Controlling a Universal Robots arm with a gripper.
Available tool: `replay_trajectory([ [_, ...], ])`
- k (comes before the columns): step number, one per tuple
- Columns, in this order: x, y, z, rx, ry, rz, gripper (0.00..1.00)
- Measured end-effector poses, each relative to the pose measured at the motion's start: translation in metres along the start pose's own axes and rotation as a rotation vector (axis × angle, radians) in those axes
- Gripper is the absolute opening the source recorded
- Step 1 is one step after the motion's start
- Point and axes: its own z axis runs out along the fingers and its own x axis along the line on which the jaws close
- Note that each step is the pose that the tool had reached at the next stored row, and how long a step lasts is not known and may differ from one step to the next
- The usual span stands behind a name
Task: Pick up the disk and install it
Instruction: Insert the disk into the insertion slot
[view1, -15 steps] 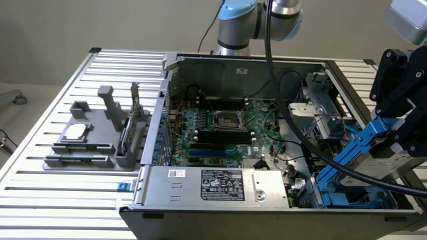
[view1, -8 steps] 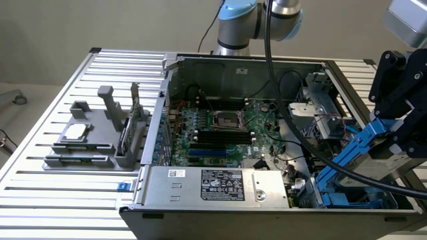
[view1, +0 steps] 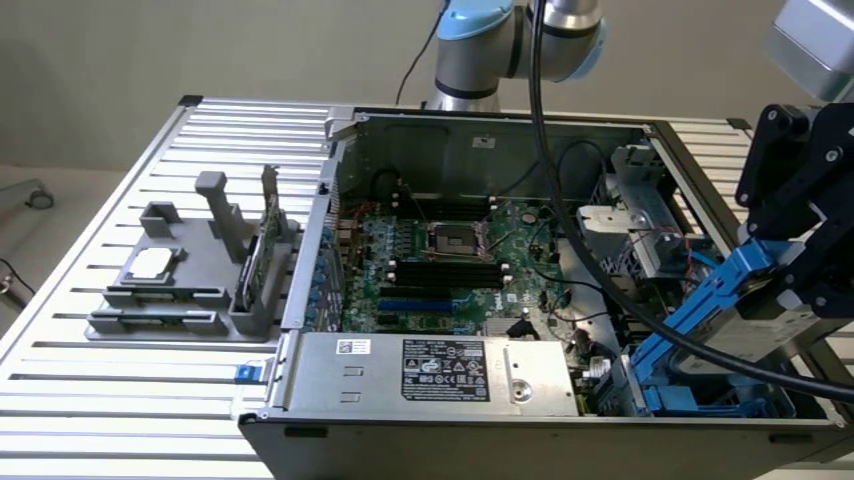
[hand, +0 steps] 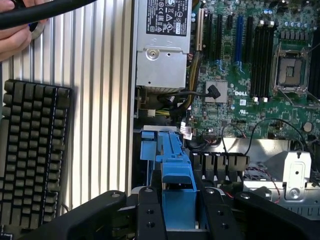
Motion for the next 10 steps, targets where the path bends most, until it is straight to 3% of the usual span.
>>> replay_trajectory([
  [10, -0.0003, -0.0004, 0.0007, -0.0003, 0.0002, -0.005, 0.33],
])
